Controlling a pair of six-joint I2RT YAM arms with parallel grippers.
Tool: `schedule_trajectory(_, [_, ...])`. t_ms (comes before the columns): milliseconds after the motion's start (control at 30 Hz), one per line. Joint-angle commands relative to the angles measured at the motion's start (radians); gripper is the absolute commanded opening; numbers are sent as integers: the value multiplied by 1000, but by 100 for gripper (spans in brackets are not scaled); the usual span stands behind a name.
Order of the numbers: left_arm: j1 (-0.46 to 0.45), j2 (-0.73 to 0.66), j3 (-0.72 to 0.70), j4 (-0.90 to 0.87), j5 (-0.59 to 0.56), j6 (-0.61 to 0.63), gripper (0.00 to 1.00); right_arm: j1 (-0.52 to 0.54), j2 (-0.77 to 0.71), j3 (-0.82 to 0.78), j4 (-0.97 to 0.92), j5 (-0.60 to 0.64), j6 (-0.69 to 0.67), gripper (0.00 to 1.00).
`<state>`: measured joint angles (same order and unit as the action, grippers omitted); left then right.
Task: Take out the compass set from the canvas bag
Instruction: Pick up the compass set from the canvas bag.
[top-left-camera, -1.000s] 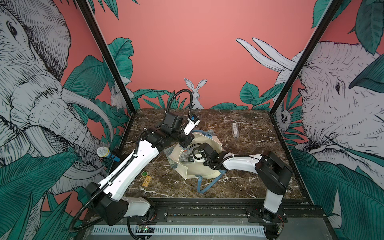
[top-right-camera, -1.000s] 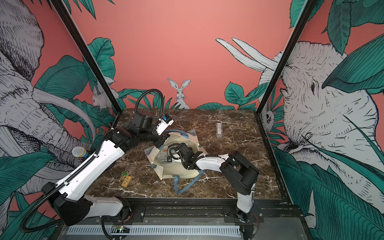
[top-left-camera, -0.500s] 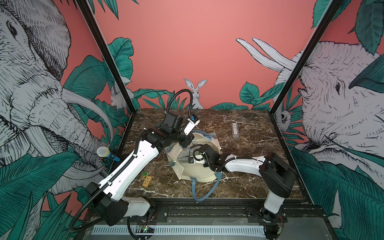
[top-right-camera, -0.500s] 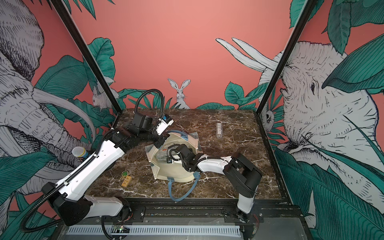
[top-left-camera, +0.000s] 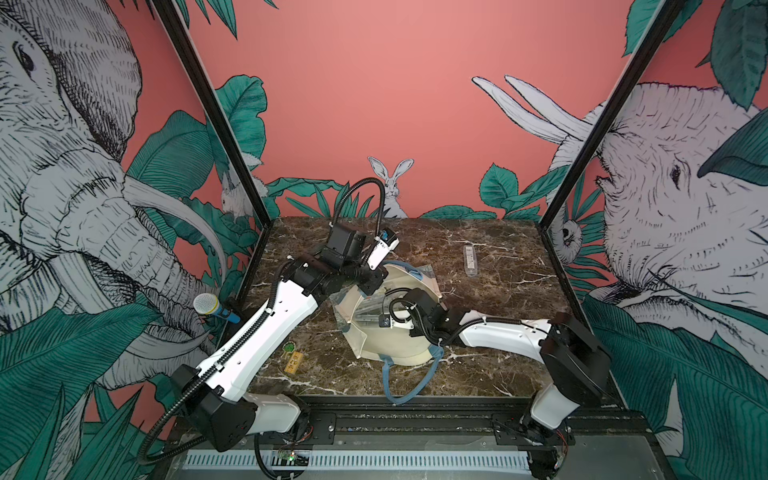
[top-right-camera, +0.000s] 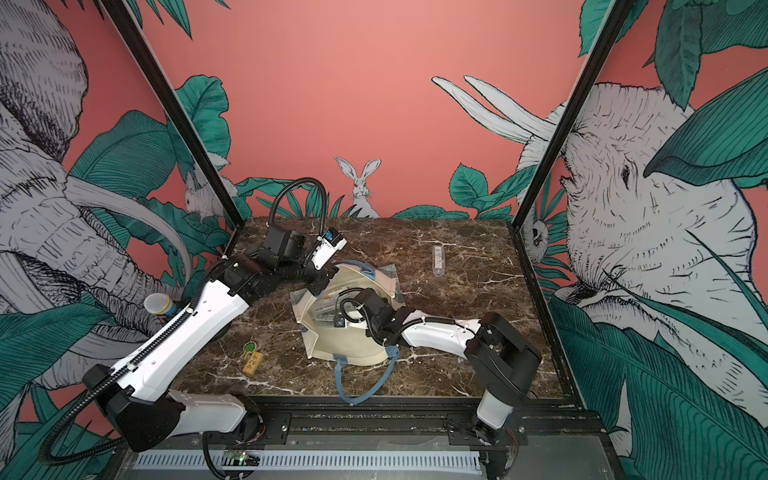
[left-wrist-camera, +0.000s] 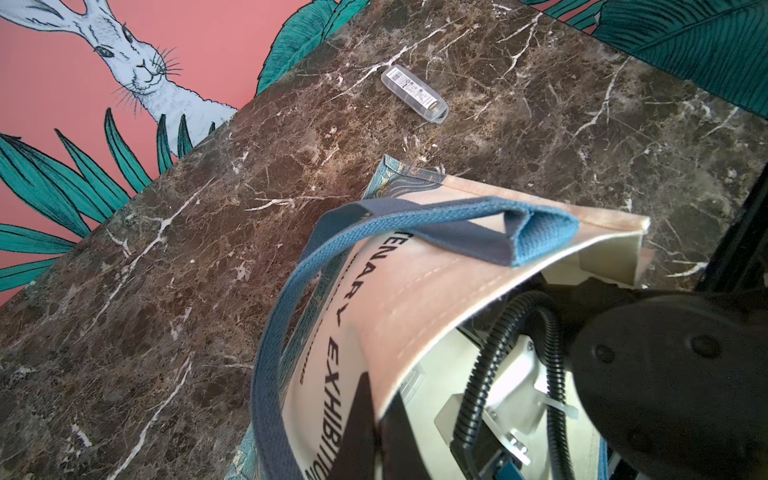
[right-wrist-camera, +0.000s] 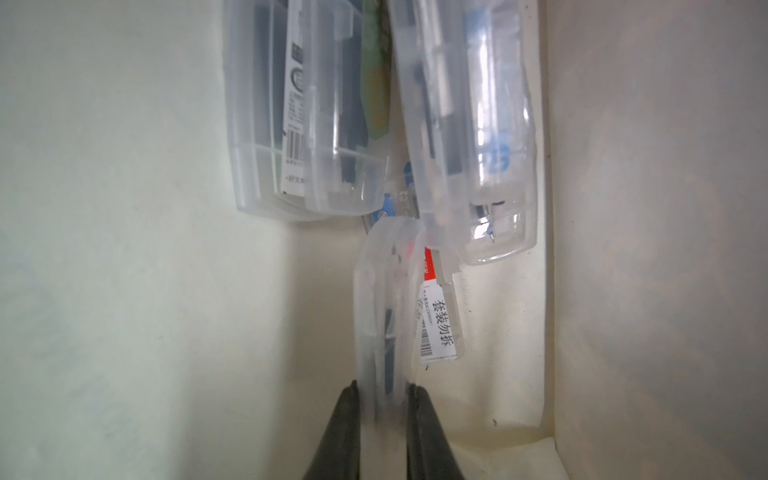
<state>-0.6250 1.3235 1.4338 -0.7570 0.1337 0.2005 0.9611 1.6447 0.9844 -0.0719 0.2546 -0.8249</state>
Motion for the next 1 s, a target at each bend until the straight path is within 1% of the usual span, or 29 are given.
schedule_trajectory(0, [4, -40, 41, 52, -9, -13, 0, 17, -73, -13, -12, -60, 62, 16])
schedule_trajectory(333, [4, -30, 47, 54, -22, -16, 0, 27, -175, -24, -32, -157, 168, 16])
schedule_trajectory(700, [15, -29, 44, 72, -50, -38, 0, 32, -341, 5, -114, -228, 303, 15])
schedule_trajectory(833, [23, -23, 43, 80, -51, -51, 0, 40, -413, 48, -169, -242, 376, 15])
schedule_trajectory(967, [27, -17, 46, 88, -49, -60, 0, 50, -463, 139, -255, -236, 441, 15])
